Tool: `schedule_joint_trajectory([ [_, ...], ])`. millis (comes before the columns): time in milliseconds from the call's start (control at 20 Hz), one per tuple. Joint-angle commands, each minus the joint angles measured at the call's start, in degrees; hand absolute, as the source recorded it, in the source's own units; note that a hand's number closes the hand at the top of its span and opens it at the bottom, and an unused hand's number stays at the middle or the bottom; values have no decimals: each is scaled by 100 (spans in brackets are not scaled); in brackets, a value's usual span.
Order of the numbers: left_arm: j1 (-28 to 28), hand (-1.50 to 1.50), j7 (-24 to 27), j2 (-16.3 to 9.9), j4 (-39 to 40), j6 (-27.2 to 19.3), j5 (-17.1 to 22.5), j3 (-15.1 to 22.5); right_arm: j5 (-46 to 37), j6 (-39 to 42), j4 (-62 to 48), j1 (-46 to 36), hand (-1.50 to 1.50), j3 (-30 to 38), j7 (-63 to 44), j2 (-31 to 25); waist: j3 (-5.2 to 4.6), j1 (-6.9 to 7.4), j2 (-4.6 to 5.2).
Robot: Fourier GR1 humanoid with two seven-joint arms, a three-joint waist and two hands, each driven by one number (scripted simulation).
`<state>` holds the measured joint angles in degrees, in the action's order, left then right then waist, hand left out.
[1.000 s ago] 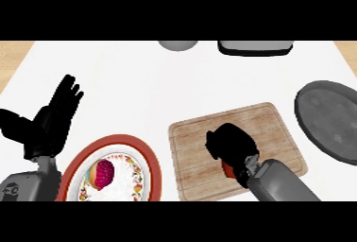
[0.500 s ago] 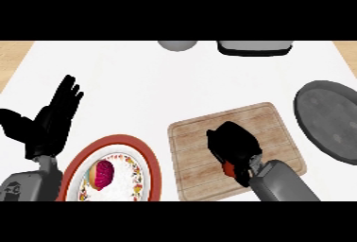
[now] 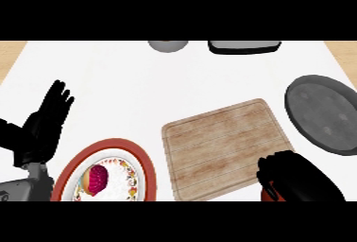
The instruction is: Pick the bell pepper from the cutting board and place it in the pan
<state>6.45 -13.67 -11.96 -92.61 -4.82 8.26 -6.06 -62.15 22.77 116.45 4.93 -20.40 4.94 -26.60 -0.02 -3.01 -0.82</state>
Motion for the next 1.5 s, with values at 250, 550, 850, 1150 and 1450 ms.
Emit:
schedule_joint_trajectory([
  [250,-134,0,231,29,27,40,-83,12,839,-573,2999,1427,150,1728,175,-336,4,2,21],
  [550,163,0,-165,-33,-56,94,141,-90,1857,35,2680,1071,150,3147,466,-167,1,139,51],
  [850,45,0,200,174,45,32,-163,179,2214,491,1727,84,150,4130,330,251,-2,245,69],
  [1150,384,0,-117,99,162,68,-157,180,2984,709,-160,-1168,150,5260,598,-437,1,331,94],
  [1450,460,0,135,-40,491,321,49,-108,2597,-183,-2364,-1653,150,5297,1682,-753,5,368,109],
])
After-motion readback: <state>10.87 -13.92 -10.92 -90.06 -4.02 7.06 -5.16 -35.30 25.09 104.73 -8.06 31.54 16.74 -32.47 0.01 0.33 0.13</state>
